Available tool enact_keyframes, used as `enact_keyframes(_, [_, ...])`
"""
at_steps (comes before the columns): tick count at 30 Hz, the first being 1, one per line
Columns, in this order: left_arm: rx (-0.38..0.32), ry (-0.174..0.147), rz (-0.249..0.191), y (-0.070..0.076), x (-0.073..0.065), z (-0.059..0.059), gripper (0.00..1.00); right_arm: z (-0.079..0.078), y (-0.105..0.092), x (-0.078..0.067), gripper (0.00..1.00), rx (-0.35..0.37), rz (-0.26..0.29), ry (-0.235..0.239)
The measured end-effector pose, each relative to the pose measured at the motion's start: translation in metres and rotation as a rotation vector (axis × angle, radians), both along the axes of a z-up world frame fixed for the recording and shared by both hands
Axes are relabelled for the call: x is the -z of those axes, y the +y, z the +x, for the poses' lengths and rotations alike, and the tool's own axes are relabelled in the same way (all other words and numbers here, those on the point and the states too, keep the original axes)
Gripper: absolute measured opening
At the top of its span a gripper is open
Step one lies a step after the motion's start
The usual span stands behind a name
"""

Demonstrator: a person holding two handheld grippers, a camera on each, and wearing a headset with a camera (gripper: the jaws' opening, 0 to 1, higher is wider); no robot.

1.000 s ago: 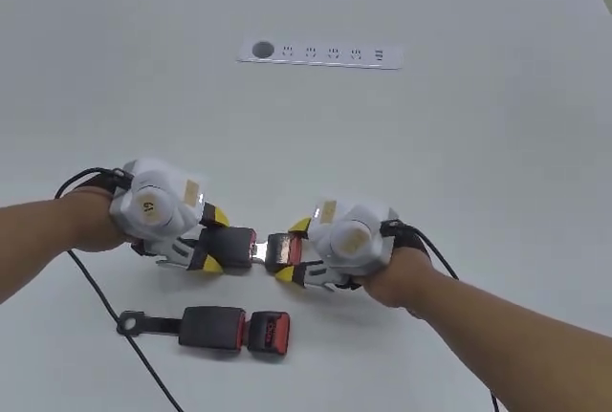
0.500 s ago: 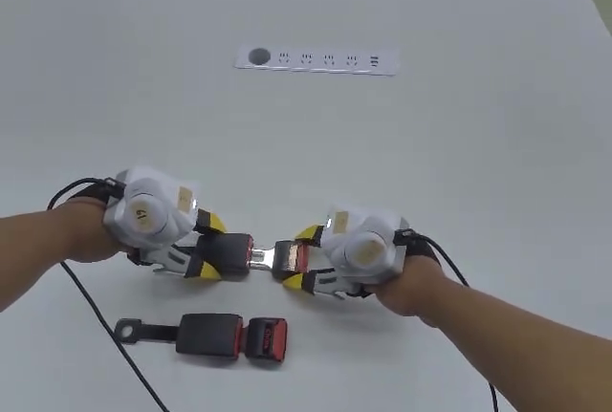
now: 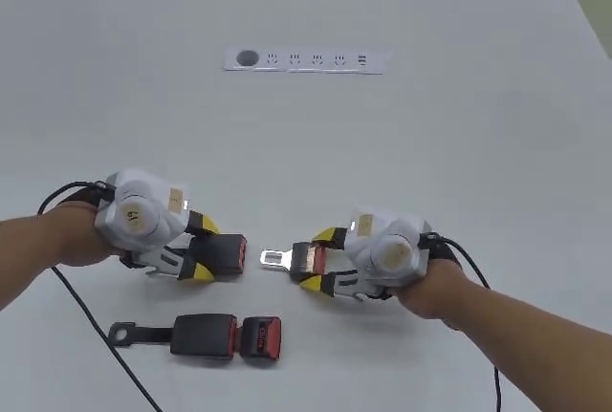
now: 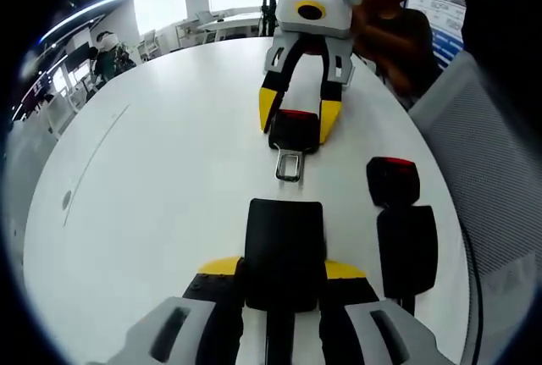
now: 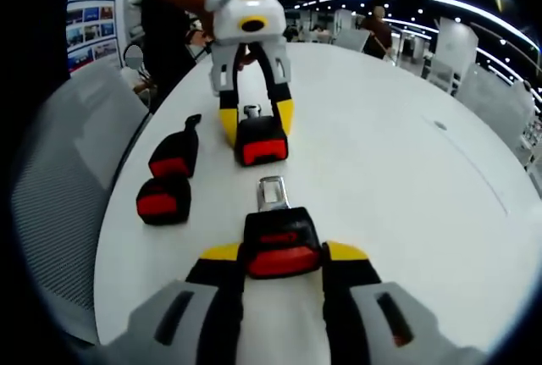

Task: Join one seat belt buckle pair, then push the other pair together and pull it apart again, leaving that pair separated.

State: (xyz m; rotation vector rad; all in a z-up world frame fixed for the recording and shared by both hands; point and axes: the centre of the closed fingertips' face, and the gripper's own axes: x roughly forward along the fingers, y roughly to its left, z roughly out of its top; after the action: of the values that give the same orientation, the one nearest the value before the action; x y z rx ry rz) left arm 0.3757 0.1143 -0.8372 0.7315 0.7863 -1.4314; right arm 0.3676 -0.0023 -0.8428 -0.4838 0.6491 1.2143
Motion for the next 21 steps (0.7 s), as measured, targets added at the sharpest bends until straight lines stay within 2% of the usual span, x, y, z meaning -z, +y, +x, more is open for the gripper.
enact_keyframes(21, [-0.006,0.004,0.005,0.003,0.003,0.003,0.35,-0.006,-0.054,0.001,0.36,0.027,-0.007,0.0])
